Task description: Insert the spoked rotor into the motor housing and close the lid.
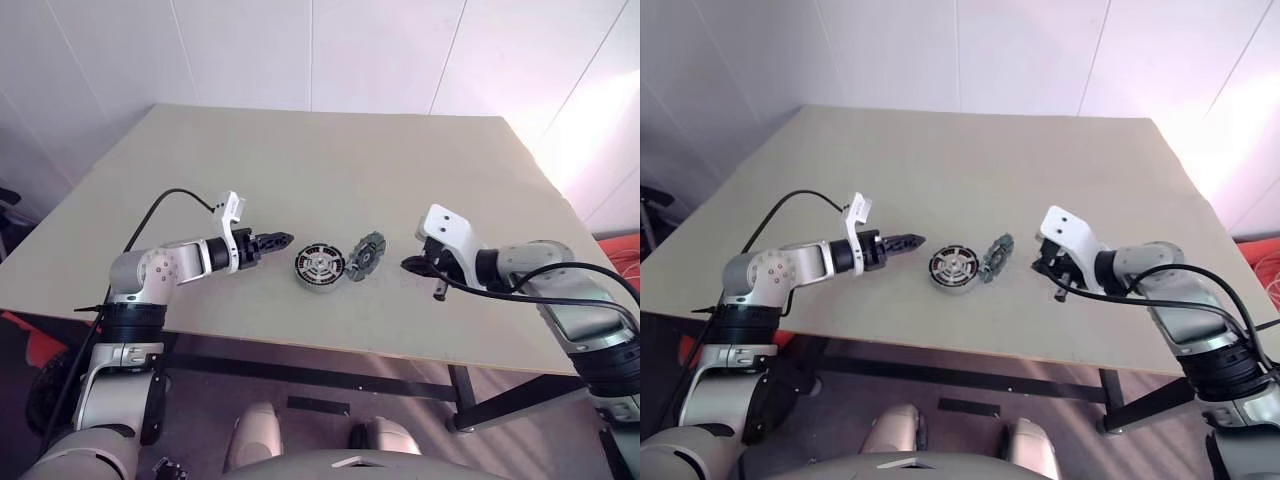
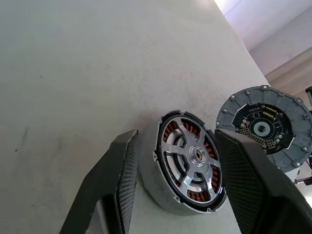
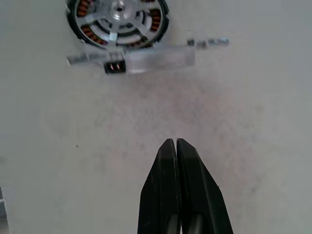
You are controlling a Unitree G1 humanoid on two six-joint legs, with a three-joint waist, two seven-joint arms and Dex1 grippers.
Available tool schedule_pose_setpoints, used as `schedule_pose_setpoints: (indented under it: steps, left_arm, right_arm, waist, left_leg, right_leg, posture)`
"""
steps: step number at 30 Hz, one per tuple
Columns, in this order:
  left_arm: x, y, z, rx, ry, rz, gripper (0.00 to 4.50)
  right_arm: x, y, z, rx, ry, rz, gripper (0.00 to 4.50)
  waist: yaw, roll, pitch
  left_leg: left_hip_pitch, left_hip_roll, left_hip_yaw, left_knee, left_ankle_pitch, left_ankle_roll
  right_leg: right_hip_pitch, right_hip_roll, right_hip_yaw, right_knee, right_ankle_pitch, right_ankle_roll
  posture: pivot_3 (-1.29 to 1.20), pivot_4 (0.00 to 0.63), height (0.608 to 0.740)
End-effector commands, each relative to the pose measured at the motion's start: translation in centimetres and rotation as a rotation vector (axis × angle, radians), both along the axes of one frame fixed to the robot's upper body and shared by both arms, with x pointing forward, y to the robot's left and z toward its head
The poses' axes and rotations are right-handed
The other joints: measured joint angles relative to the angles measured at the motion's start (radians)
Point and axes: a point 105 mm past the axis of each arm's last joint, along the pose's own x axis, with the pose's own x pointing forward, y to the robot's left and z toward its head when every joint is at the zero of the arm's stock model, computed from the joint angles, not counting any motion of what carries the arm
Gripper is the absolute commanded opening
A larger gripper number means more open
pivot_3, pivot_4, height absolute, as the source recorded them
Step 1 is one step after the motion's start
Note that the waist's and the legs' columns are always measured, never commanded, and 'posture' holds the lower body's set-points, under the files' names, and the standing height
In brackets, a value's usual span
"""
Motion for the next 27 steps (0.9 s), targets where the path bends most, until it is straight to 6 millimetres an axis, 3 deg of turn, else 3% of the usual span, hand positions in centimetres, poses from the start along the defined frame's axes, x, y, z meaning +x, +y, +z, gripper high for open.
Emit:
schedule_pose_setpoints:
  steps: [1,6,17,27]
  left_arm:
    - [0.3,0.6,1.3,0.003,-0.057,0.028,2.59]
    - [0.1,1.2,1.3,0.003,-0.064,0.057,2.59]
    - [0.3,3.6,1.6,0.014,-0.081,0.152,2.59]
    - [0.3,3.6,1.8,0.015,-0.089,0.16,2.59]
  right_arm:
    - [0.7,3.0,3.0,0.097,-0.07,0.053,0.03]
    - [1.0,5.4,3.2,0.139,-0.054,0.081,0.03]
    - [1.2,8.4,1.7,0.205,0.014,0.097,0.03]
    - [3.1,11.8,-0.6,0.271,0.064,0.032,0.03]
  waist:
    - [-0.006,0.0,0.0]
    - [-0.008,0.0,0.0]
    - [-0.017,0.0,0.0]
    - [-0.018,0.0,0.0]
  left_leg:
    - [0.0,0.0,0.0,0.0,0.0,0.0]
    - [0.0,0.0,-0.001,0.0,0.001,-0.002]
    - [0.0,0.0,-0.001,0.0,0.002,-0.003]
    - [0.001,0.0,-0.001,0.0,0.002,-0.004]
  right_leg:
    - [0.0,0.0,0.0,0.0,0.0,0.0]
    - [0.001,0.0,0.0,0.0,0.0,0.0]
    - [0.001,0.0,0.0,0.0,0.0,0.0]
    - [0.001,0.0,0.0,0.0,0.0,0.0]
  posture:
    - [0.0,0.0,0.74]
    - [0.0,0.0,0.74]
    - [0.0,0.0,0.74]
    - [0.0,0.0,0.74]
